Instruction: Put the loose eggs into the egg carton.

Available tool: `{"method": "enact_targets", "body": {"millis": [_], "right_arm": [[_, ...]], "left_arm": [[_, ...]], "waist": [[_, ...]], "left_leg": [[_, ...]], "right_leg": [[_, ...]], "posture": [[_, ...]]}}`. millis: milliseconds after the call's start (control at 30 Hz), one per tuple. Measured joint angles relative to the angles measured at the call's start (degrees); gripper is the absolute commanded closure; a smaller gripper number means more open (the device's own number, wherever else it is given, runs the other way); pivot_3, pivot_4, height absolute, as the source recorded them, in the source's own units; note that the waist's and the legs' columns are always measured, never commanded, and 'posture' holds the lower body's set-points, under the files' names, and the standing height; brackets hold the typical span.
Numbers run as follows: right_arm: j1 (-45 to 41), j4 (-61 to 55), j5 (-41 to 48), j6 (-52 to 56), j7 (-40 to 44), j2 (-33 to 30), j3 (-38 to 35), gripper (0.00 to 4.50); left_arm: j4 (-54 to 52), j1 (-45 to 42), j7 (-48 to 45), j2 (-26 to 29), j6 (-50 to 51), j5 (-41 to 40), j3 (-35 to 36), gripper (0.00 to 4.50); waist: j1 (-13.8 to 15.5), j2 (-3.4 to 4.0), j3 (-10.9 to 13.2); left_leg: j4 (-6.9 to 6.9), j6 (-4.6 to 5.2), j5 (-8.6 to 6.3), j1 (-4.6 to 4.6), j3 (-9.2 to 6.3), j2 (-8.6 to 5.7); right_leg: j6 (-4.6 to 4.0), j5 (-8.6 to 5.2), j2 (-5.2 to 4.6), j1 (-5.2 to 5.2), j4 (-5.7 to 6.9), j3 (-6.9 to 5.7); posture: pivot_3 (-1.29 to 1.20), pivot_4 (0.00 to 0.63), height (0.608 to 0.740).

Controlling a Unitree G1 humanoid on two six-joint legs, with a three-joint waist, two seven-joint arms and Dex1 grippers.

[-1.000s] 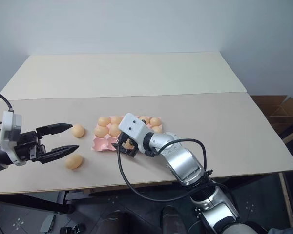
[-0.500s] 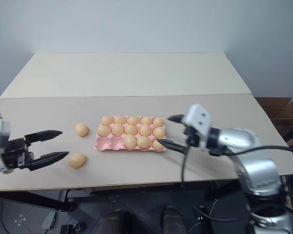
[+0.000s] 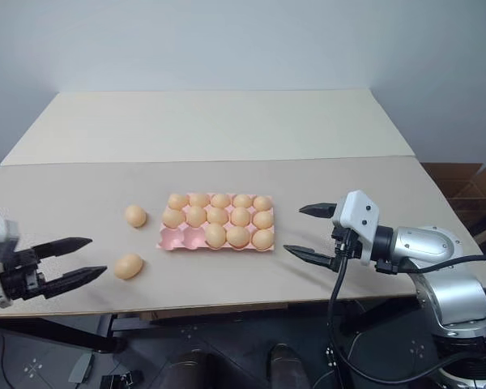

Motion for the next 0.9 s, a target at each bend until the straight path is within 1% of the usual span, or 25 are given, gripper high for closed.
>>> {"method": "enact_targets", "body": {"millis": [100,200,300,333,400,467,633,667,800,833,900], "right_arm": [[0.0,-0.4,0.1,0.0,-0.7,0.0,0.0,0.02],[0.1,-1.0,0.1,0.0,-1.0,0.0,0.2,0.02],[0.1,-1.6,0.2,0.0,-1.9,0.0,0.2,0.02],[0.2,-2.1,0.3,0.0,-2.1,0.0,0.2,0.02],[0.3,-2.9,0.7,0.0,-2.6,0.1,0.2,0.00],[0.5,-3.7,1.1,0.0,-3.2,0.1,0.1,0.00],[0.5,-4.1,1.2,0.1,-5.7,0.1,0.1,0.00],[0.5,-4.1,1.3,0.2,-6.3,0.2,0.1,0.00],[0.0,-4.2,1.3,0.2,-7.2,0.3,0.2,0.00],[0.1,-4.1,1.2,0.2,-7.7,0.4,0.2,0.00],[-0.5,-4.3,1.2,0.2,-8.3,0.5,0.7,0.00]], "left_arm": [[-0.3,-0.4,3.8,-0.6,0.2,3.5,-4.7,0.00],[-0.2,-3.8,7.2,-2.1,1.4,5.6,-10.0,0.00],[0.2,-8.1,11.5,-2.7,3.0,8.7,-14.8,0.00],[0.8,-9.3,12.8,-3.1,3.3,9.8,-16.4,0.00],[2.3,-10.9,14.4,-3.2,4.1,11.8,-19.2,0.39],[3.2,-11.1,14.4,-3.1,3.7,12.9,-20.0,0.88],[3.8,-11.2,11.9,-2.4,2.3,13.5,-19.8,2.58],[3.8,-11.4,11.4,-2.4,2.0,13.5,-19.5,2.76],[3.0,-14.5,11.0,-3.5,-0.1,12.4,-19.1,2.76],[2.6,-19.7,10.8,-6.2,0.0,11.0,-19.9,2.76],[0.6,-25.6,10.4,-8.3,-0.2,9.6,-22.4,2.76]], "waist": [[0.3,0.00,0.0],[0.5,-0.02,0.0],[0.6,-0.02,0.0],[0.6,-0.02,0.0],[0.4,-0.03,0.0],[0.1,-0.03,0.0],[0.1,-0.04,0.0],[0.1,-0.04,0.0],[0.4,-0.04,0.0],[0.9,-0.07,0.0],[1.4,-0.10,0.0]], "left_leg": [[0.00,0.00,0.00,0.02,-0.01,0.00],[0.00,0.00,0.01,0.03,-0.01,0.00],[0.00,0.00,0.00,0.05,-0.02,-0.01],[0.00,0.00,0.00,0.05,-0.02,-0.01],[0.00,0.00,0.00,0.04,-0.02,0.01],[0.00,0.01,-0.01,0.03,-0.02,0.01],[0.00,0.02,-0.01,0.03,-0.02,0.01],[0.00,0.02,-0.01,0.04,-0.02,0.00],[0.00,0.02,0.00,0.05,-0.02,-0.02],[0.02,0.02,0.00,0.01,-0.04,-0.05],[0.08,0.01,0.00,0.05,-0.08,-0.08]], "right_leg": [[-0.15,-0.09,0.00,0.03,0.00,-0.02],[-0.15,-0.09,0.01,0.06,0.00,-0.02],[0.18,0.12,0.02,0.10,-0.01,-0.01],[0.14,0.15,0.02,0.10,-0.02,-0.01],[0.11,0.17,0.05,0.10,-0.04,-0.01],[0.10,0.18,0.04,0.09,-0.05,-0.01],[0.09,0.17,0.02,0.09,-0.04,-0.02],[0.09,0.17,0.02,0.09,-0.04,-0.02],[0.11,0.19,0.00,0.14,-0.05,-0.02],[0.15,0.21,-0.01,0.15,-0.05,-0.06],[0.06,0.31,-0.01,0.29,-0.10,-0.08]], "posture": [[0.00,0.150,0.740],[0.00,0.150,0.740],[0.00,0.150,0.740],[0.00,0.150,0.740],[0.00,0.150,0.740],[0.00,0.150,0.740],[0.00,0.150,0.740],[0.00,0.150,0.740],[0.00,0.150,0.740],[0.00,0.150,0.740],[0.00,0.150,0.740]]}}
